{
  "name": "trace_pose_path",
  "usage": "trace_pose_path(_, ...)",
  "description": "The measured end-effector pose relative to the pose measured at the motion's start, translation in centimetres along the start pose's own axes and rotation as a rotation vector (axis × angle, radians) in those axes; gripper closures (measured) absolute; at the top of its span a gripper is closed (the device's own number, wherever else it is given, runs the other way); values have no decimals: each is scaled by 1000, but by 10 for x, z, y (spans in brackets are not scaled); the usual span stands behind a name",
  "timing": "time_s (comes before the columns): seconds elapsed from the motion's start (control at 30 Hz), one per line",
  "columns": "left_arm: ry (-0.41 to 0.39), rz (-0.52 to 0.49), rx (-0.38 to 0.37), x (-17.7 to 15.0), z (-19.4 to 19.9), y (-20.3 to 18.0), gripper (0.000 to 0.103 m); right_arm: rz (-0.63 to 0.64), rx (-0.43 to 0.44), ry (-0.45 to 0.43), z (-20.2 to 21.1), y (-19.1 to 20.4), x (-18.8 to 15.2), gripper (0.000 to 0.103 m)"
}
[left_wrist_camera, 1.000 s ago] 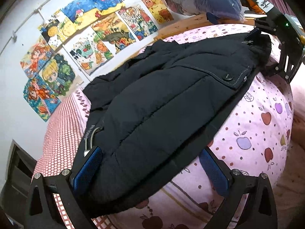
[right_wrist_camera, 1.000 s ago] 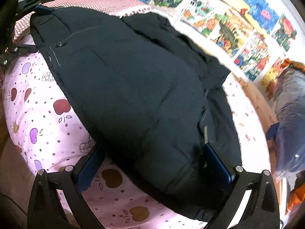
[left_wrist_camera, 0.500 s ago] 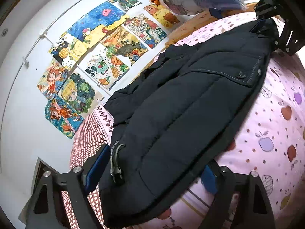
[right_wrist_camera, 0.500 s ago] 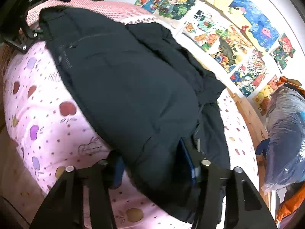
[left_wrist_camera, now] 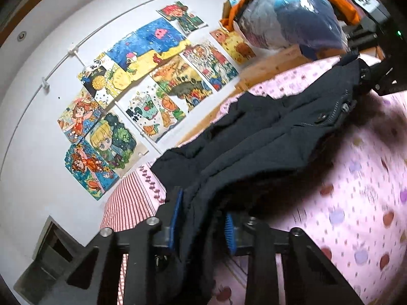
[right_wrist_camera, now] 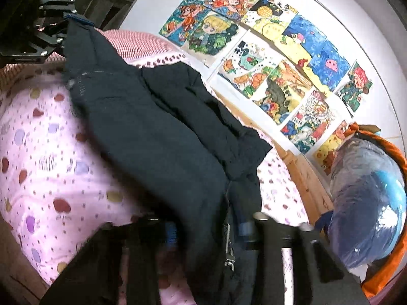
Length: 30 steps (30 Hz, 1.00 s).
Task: Fold large clothes
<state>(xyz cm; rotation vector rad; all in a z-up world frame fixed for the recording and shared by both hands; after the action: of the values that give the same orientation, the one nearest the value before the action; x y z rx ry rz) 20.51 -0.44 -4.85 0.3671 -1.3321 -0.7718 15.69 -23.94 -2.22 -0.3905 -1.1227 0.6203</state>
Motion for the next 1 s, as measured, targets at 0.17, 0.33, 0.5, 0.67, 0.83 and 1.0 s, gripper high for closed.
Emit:
trace_pose_path(0.17,8,65,6,16,-16,19,85,-66,-18,-30,-11,-26,26,90)
trace_pose_path(0.33,28,94,63,37,-41,37,88,-74,-67,-52,-34,-54,57,91)
trace_pose_path(0.5,46,142,106,61,-79,60,89,-111,-104,-54,-68,-79,85,91)
trace_pose_path(0.67,78,235,127,70,-117,80,89,-109,-124,-45,-105,-97,110,91)
trace_pose_path(0.83,85,249,161,74,-146,91,90,-95,-150,-46,-135,-104,124,91)
trace_pose_path(1.0,87,264,188,76,-172,98,90,-105,-171,-51,-164,-112,134,91)
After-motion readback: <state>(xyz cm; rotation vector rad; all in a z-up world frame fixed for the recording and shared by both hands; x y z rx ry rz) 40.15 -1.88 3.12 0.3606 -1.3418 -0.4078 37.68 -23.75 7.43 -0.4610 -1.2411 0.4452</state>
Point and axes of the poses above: each gripper's, at about its wrist camera, not at the fingertips, and z roughly against the way its jaws point, y to its left, x to its top, the point moved 8 cm from there along -z, roughly the way its jaws point, and after that the axes turned 4 degrees about -y, right-handed, at the moved point
